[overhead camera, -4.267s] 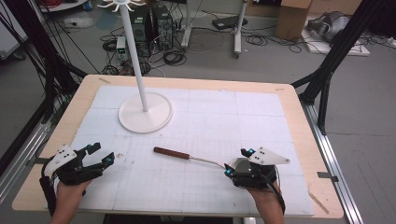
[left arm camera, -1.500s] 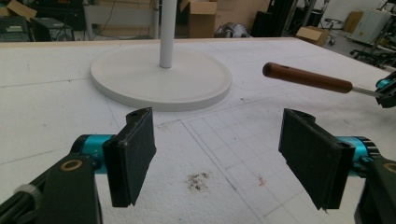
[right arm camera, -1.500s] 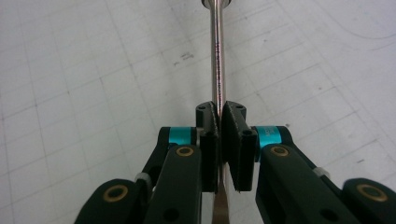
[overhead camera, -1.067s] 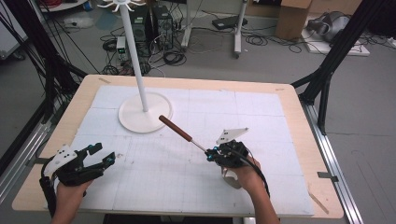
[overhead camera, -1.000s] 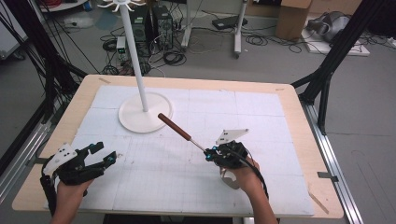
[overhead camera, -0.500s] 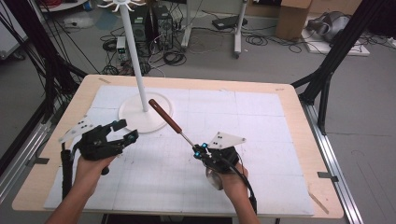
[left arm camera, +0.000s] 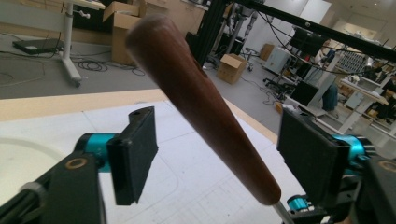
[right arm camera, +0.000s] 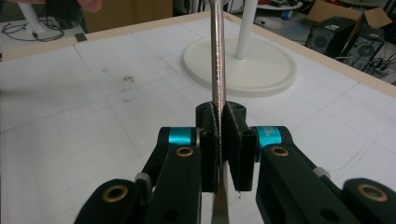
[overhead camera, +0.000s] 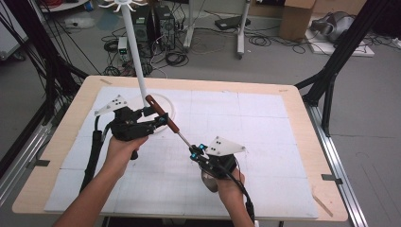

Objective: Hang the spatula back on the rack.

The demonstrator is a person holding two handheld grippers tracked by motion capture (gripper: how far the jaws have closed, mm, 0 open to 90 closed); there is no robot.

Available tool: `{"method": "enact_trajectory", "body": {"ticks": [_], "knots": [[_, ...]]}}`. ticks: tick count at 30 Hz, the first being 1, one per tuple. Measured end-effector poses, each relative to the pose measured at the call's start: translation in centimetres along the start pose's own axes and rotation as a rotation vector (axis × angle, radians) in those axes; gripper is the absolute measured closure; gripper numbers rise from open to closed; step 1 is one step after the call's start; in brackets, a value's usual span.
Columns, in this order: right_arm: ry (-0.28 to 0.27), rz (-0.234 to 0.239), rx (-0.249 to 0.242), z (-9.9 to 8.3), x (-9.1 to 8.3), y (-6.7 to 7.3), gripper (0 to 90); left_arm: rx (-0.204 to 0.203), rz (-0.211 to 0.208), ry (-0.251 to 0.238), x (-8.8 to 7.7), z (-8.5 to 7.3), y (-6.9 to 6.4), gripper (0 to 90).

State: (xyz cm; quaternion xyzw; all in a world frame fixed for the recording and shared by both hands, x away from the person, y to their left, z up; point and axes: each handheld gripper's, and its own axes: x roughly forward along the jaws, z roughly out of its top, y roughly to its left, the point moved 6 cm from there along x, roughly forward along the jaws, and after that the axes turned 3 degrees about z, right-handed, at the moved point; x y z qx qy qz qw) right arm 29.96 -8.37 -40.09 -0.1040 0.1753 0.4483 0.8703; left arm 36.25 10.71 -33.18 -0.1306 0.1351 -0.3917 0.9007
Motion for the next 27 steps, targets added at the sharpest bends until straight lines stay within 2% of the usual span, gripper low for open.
{"method": "enact_trajectory", "body": {"ticks": [5,6,7,9,13,16,20,21,23,24,27], "knots": [[0.002,-0.013,-0.002,0.0,-0.1,0.2,84.2,-0.021,0.008,-0.010,0.6,0.3,-0.4,47.0],[0.003,-0.019,0.002,0.0,-0.1,0.1,84.2,-0.021,0.008,-0.010,0.6,0.3,-0.4,48.7],[0.002,-0.025,0.003,0.0,-0.2,0.1,84.2,-0.046,0.015,-0.011,0.7,0.5,-0.4,50.3],[0.007,-0.045,0.001,0.0,-0.2,0.1,84.2,-0.065,0.021,-0.011,0.9,0.6,-0.4,52.5],[0.006,-0.061,-0.003,0.1,-0.1,0.1,84.2,-0.073,0.015,-0.027,1.1,0.9,-0.7,57.9],[-0.004,-0.070,0.012,0.2,-0.1,0.2,84.1,-0.080,0.000,-0.044,1.1,1.2,-1.1,63.2],[-0.011,-0.073,0.013,0.3,-0.1,0.2,84.1,-0.088,-0.012,-0.059,1.1,1.6,-1.5,64.7],[-0.015,-0.072,0.027,0.3,0.0,0.3,84.1,-0.090,-0.019,-0.063,1.2,1.7,-1.6,66.2],[-0.021,-0.074,0.024,0.4,0.0,0.3,84.0,-0.096,-0.038,-0.071,1.2,2.0,-2.1,67.1],[-0.022,-0.084,0.023,0.5,0.1,0.5,83.8,-0.105,-0.066,-0.081,1.1,2.3,-2.6,68.8],[-0.025,-0.106,0.009,0.6,0.2,0.6,83.7,-0.086,-0.077,-0.087,1.0,2.7,-3.1,70.3]]}}
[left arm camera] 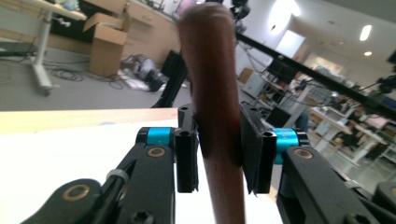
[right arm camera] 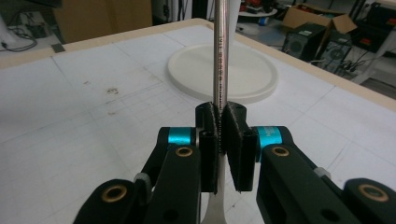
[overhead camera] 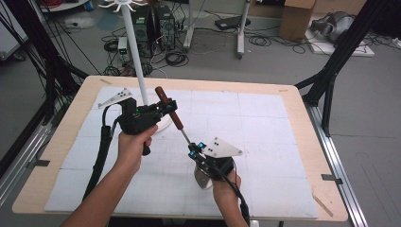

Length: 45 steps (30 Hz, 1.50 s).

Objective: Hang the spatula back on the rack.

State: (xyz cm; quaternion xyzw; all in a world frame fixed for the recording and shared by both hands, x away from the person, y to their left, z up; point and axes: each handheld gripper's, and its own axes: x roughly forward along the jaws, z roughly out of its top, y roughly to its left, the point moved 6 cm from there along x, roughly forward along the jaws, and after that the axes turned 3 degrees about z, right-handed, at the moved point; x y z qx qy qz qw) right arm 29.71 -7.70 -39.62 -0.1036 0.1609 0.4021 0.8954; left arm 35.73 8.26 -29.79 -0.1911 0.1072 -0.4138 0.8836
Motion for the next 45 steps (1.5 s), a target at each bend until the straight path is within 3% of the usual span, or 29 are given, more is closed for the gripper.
{"method": "enact_trajectory", "body": {"ticks": [5,8,11,12,13,14,15,16,17,22,24,28,32,38,45], "knots": [[-0.021,-0.038,-0.011,0.5,0.2,0.2,82.4,0.034,-0.048,-0.008,0.1,0.8,-1.3,72.7],[-0.046,-0.046,-0.026,1.1,-0.2,0.3,70.3,0.105,-0.050,-0.011,0.0,1.9,-1.4,72.9],[-0.058,-0.062,-0.026,1.4,-0.9,0.0,66.7,0.124,-0.049,-0.021,-0.1,2.9,-1.1,73.0],[-0.069,-0.096,-0.033,1.6,-1.7,-0.6,59.6,0.133,-0.050,-0.026,-0.4,3.9,-0.8,73.0],[-0.069,-0.096,-0.033,1.6,-1.7,-0.6,59.6,0.133,-0.050,-0.026,-0.4,3.9,-0.8,73.0],[-0.080,-0.123,-0.031,1.6,-2.6,-1.5,51.0,0.153,-0.047,-0.028,-0.6,4.9,-0.4,73.0],[-0.080,-0.123,-0.031,1.6,-2.6,-1.5,51.0,0.153,-0.047,-0.028,-0.6,4.9,-0.4,72.9],[-0.095,-0.130,-0.018,1.4,-3.6,-2.4,42.8,0.178,-0.037,-0.030,-0.8,6.0,0.0,73.0],[-0.085,-0.136,-0.017,1.2,-4.0,-3.0,38.7,0.178,-0.037,-0.030,-0.8,6.0,0.0,73.0],[-0.065,-0.181,-0.027,0.1,-5.7,-4.9,25.5,0.237,-0.026,-0.007,-0.6,8.5,0.9,73.0],[-0.053,-0.206,0.000,-1.0,-7.0,-6.1,20.2,0.269,-0.027,0.016,-0.2,9.9,1.2,73.0],[-0.040,-0.232,0.027,-2.6,-8.3,-7.3,20.1,0.286,-0.031,0.026,0.2,11.2,1.5,72.9],[-0.033,-0.243,0.048,-3.5,-8.9,-8.0,20.1,0.290,-0.032,0.015,0.7,13.6,2.3,72.9],[-0.033,-0.245,0.057,-3.7,-8.8,-8.2,20.2,0.272,-0.021,0.022,1.4,16.1,3.4,72.9],[-0.023,-0.237,0.061,-4.3,-8.5,-8.1,20.1,0.265,-0.011,0.023,1.8,17.6,4.3,72.9]]}}
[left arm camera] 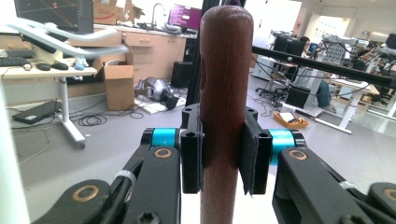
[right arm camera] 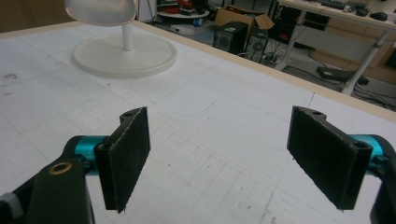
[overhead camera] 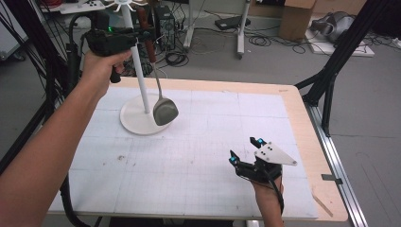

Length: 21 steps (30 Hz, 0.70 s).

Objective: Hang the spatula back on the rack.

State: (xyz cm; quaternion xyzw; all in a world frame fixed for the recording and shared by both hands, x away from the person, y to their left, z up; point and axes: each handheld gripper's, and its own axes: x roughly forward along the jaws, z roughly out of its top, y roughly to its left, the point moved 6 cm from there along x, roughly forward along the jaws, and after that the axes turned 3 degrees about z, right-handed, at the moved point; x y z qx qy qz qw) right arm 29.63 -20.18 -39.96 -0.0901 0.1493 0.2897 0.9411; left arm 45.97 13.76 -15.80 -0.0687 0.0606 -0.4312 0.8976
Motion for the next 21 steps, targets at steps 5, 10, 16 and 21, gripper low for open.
{"method": "enact_trajectory", "body": {"ticks": [5,10,16,21], "knots": [[0.000,0.004,-0.010,0.0,0.0,0.1,20.1,-0.022,0.009,0.002,0.1,0.2,1.2,72.9],[0.005,0.008,-0.005,-0.2,0.2,0.0,20.1,-0.033,0.012,0.004,0.3,0.3,2.0,72.9],[0.007,0.012,-0.003,-0.2,0.3,0.1,20.1,-0.052,0.021,-0.002,0.6,0.3,2.6,72.9],[0.009,0.014,-0.007,-0.2,0.3,0.3,20.2,-0.069,0.038,-0.014,0.5,0.3,3.3,72.9]]}}
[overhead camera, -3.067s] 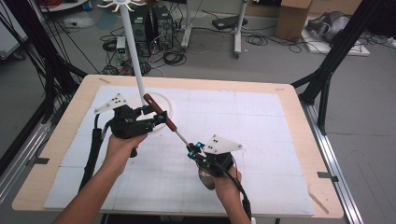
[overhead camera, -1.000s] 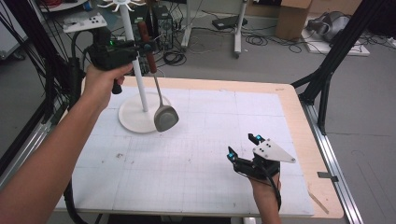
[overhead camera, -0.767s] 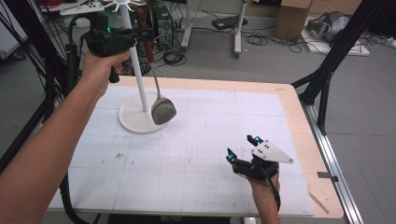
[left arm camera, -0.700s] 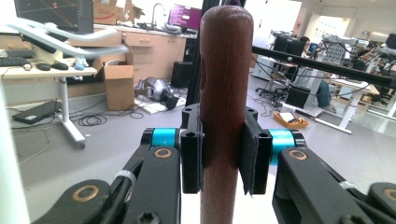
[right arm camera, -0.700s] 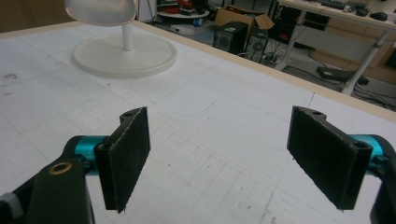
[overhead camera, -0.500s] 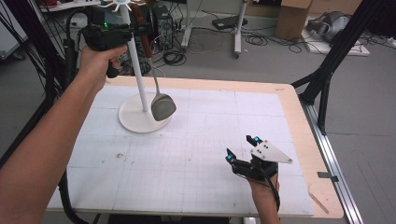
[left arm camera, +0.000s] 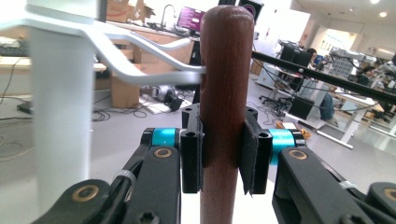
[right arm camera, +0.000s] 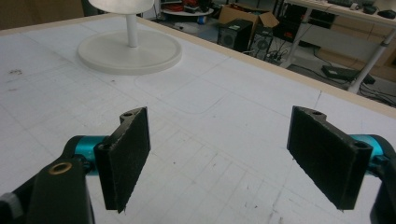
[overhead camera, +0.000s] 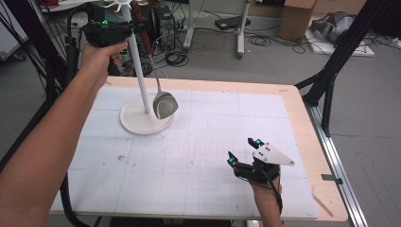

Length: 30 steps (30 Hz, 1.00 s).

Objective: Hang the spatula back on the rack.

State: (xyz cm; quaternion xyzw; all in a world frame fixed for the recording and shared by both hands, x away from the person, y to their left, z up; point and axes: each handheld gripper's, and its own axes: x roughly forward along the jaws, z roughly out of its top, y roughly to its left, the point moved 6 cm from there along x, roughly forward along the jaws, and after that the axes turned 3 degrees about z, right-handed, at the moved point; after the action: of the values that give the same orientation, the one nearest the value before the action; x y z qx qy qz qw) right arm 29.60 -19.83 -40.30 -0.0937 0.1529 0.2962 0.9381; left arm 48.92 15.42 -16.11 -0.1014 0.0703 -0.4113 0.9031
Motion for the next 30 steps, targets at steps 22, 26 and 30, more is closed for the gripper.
{"method": "enact_trajectory", "body": {"ticks": [22,26,30], "knots": [[0.032,-0.054,0.021,-1.3,-0.8,-1.6,20.0,0.128,0.139,-0.082,-4.5,-3.8,-0.6,40.0],[0.056,-0.075,0.052,-2.0,-0.9,-2.4,18.1,0.138,0.116,-0.074,-7.3,-7.5,-1.5,32.4],[0.068,-0.086,0.069,-2.5,-1.2,-2.8,18.0,0.129,0.138,-0.051,-8.9,-10.4,-1.4,26.0]]}}
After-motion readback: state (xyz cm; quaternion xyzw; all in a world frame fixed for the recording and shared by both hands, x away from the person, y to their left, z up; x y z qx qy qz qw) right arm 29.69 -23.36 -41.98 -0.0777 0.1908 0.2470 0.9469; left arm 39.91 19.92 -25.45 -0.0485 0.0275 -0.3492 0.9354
